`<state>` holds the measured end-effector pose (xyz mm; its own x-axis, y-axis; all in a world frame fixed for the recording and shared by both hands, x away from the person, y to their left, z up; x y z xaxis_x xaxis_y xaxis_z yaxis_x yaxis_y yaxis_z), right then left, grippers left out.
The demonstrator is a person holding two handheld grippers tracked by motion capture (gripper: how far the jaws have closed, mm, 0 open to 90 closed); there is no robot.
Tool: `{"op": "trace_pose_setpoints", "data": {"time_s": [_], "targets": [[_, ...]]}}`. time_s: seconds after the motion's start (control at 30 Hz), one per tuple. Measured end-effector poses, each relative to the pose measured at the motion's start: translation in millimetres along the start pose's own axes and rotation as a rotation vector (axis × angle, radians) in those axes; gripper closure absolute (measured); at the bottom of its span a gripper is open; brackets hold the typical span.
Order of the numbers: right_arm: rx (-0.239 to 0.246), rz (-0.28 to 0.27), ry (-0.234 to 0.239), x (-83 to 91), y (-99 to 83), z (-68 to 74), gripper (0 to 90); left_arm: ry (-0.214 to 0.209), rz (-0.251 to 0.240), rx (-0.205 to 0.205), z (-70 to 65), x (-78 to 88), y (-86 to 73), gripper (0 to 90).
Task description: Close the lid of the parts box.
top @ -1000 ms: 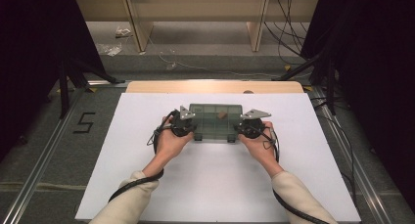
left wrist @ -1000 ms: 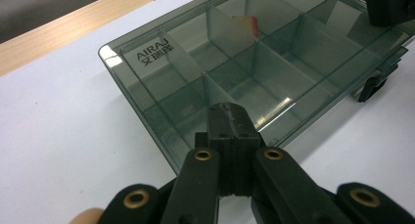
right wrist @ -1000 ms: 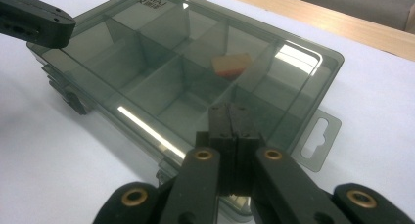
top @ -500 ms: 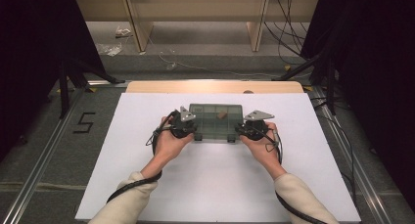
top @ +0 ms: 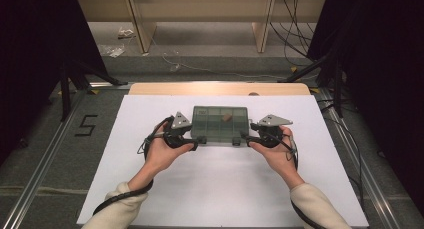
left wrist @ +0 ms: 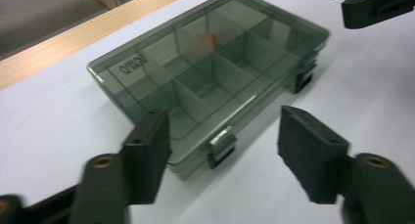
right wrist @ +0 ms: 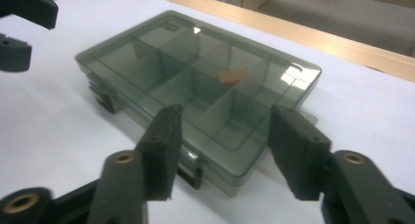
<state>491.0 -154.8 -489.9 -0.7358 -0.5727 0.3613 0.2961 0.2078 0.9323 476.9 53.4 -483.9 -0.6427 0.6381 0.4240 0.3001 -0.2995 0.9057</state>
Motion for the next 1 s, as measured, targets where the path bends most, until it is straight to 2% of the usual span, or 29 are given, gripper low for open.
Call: {"op": "trace_pose_setpoints", "data": {"time_s": [0.13, 0.27, 0.53, 0.67, 0.87, 1.0], "targets": [[0.003, -0.007, 0.028, 8.3, 0.4, 5.3, 41.0, 0.002, -0.026, 0.017, -2.2, 10.5, 0.0, 17.7], [0.01, -0.019, 0.05, 18.1, 2.5, 11.0, 35.5, 0.012, -0.09, 0.035, -0.7, 24.0, 2.8, 15.0], [-0.003, -0.04, 0.064, 30.6, 1.1, 15.1, 26.1, 0.036, -0.082, 0.025, 1.6, 44.4, -13.0, 6.2], [0.001, -0.041, 0.066, 37.9, -2.7, 15.7, 24.6, 0.052, -0.107, 0.019, 2.4, 53.9, -17.5, 3.9], [-0.001, -0.039, 0.072, 52.7, -12.4, 13.6, 22.7, 0.047, -0.119, 0.013, -1.2, 63.9, -22.8, 2.1], [-0.006, -0.041, 0.064, 62.5, -17.6, 10.8, 22.6, 0.035, -0.104, 0.014, -2.9, 68.0, -31.0, 1.0]]}}
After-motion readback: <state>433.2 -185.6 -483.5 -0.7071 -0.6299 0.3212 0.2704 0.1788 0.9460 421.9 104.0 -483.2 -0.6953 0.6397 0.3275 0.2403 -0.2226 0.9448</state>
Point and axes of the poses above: each handheld gripper's, and its own axes: x roughly backward along the jaws, y roughly out of its top, z roughly to its left, the point moved 9 cm from there along -x, roughly forward along the jaws, and after that the axes turned 10 degrees about -z, right-handed, at the moved point
